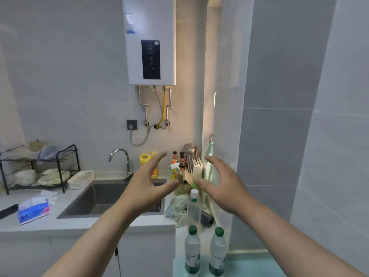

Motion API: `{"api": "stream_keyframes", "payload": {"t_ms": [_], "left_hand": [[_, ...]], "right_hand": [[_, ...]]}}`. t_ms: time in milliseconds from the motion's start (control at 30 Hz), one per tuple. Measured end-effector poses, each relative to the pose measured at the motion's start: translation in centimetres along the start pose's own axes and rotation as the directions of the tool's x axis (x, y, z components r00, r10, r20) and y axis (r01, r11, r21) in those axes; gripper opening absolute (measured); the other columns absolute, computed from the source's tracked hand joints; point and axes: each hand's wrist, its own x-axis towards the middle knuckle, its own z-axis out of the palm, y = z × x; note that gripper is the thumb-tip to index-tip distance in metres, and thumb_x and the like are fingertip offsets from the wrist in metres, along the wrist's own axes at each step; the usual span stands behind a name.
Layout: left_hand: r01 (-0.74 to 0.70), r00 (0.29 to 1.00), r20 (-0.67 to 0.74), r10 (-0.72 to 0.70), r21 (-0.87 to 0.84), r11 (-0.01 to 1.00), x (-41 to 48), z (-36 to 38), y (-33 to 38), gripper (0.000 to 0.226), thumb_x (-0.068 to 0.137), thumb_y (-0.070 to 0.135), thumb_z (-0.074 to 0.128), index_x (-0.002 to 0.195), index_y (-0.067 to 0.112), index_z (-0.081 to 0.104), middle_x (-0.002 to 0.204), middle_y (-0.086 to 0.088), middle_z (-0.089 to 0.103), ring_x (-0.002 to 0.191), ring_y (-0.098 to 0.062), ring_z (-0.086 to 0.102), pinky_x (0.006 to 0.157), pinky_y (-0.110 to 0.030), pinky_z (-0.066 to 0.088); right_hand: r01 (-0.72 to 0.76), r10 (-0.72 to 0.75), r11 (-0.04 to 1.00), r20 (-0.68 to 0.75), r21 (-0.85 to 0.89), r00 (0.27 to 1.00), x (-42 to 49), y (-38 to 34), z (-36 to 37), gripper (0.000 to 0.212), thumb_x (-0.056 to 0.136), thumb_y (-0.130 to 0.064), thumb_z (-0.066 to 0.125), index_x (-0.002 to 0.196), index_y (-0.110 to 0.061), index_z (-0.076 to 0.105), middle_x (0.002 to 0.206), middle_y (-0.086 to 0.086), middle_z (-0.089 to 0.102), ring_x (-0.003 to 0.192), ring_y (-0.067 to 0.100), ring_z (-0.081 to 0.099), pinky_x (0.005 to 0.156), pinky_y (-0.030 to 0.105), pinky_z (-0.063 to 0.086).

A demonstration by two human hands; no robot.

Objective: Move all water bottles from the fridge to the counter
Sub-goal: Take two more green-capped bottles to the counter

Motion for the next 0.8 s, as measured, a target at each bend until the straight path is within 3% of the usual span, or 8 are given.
{"api": "stream_keyframes", "payload": {"t_ms": [100,200,367,467,567,667,733,800], "left_hand": [[-0.048,0.998,-0.045,0.049,0.012,0.999,-2.7,-2.7,4.1,0.087,0.061,0.066,0.066,0.142,0.049,0.037,0.144,0.024,0.040,0.134,0.001,0.035,0.105,-0.026,0.032],[-0.083,0.992,-0.095,0.087,0.052,0.995,-6.5,-4.7,7.9,0.079,0.064,0.064,0.065,0.137,0.050,0.038,0.141,0.023,0.044,0.131,0.001,0.039,0.104,-0.025,0.033],[-0.098,0.979,-0.168,0.118,0.127,0.987,-13.8,-7.1,14.6,0.069,0.061,0.071,0.060,0.125,0.062,0.036,0.124,0.047,0.036,0.114,0.026,0.036,0.096,-0.015,0.032],[-0.088,0.968,-0.211,0.135,0.217,0.972,-18.4,-8.3,18.2,0.071,0.062,0.073,0.057,0.128,0.059,0.036,0.126,0.045,0.034,0.112,0.030,0.034,0.093,-0.012,0.032],[-0.092,0.957,-0.237,0.165,0.292,0.952,-22.7,-9.6,21.2,0.067,0.065,0.072,0.057,0.128,0.061,0.036,0.128,0.046,0.035,0.113,0.036,0.031,0.088,-0.001,0.028],[-0.062,0.944,-0.280,0.173,0.365,0.929,-27.4,-11.7,24.2,0.064,0.067,0.071,0.058,0.127,0.062,0.036,0.129,0.047,0.035,0.118,0.033,0.031,0.090,0.005,0.028],[-0.052,0.932,-0.300,0.203,0.443,0.895,-30.1,-13.5,26.2,0.065,0.069,0.071,0.057,0.129,0.061,0.034,0.131,0.046,0.033,0.119,0.034,0.030,0.090,0.006,0.025],[-0.024,0.915,-0.339,0.221,0.500,0.866,-33.1,-15.8,28.5,0.064,0.070,0.071,0.057,0.129,0.060,0.034,0.131,0.047,0.032,0.119,0.034,0.029,0.089,0.007,0.026]], "right_hand": [[0.065,-0.064,0.998,-0.014,0.027,0.998,-1.8,-3.7,-1.8,0.060,0.090,-0.033,0.066,0.145,-0.029,0.040,0.146,-0.009,0.044,0.118,-0.001,0.039,0.096,0.018,0.028],[0.122,-0.121,0.989,-0.015,0.081,0.993,-4.3,-6.9,-3.3,0.060,0.090,-0.038,0.066,0.143,-0.034,0.040,0.146,-0.009,0.044,0.119,0.001,0.040,0.096,0.021,0.031],[0.208,-0.210,0.967,0.004,0.144,0.978,-10.2,-11.1,-6.1,0.067,0.079,-0.052,0.058,0.141,-0.037,0.041,0.143,-0.012,0.046,0.131,0.008,0.042,0.107,0.030,0.036],[0.277,-0.283,0.945,0.011,0.175,0.959,-13.9,-13.5,-7.9,0.066,0.080,-0.051,0.057,0.142,-0.034,0.041,0.136,-0.014,0.046,0.125,0.007,0.044,0.102,0.030,0.038],[0.341,-0.349,0.918,0.008,0.202,0.937,-16.9,-15.8,-8.8,0.067,0.079,-0.050,0.056,0.142,-0.033,0.041,0.127,-0.022,0.041,0.118,-0.002,0.040,0.094,0.018,0.032],[0.414,-0.429,0.868,-0.004,0.275,0.903,-19.6,-18.8,-9.3,0.065,0.079,-0.047,0.057,0.140,-0.032,0.045,0.125,-0.026,0.040,0.106,-0.024,0.035,0.087,-0.004,0.023],[0.459,-0.480,0.828,-0.015,0.322,0.877,-21.1,-21.1,-9.3,0.063,0.079,-0.047,0.058,0.139,-0.033,0.046,0.125,-0.026,0.042,0.107,-0.028,0.034,0.087,-0.006,0.023],[0.500,-0.534,0.778,-0.018,0.380,0.845,-22.6,-24.2,-9.2,0.063,0.078,-0.054,0.056,0.138,-0.037,0.045,0.123,-0.032,0.042,0.106,-0.021,0.040,0.089,-0.002,0.028]]}}
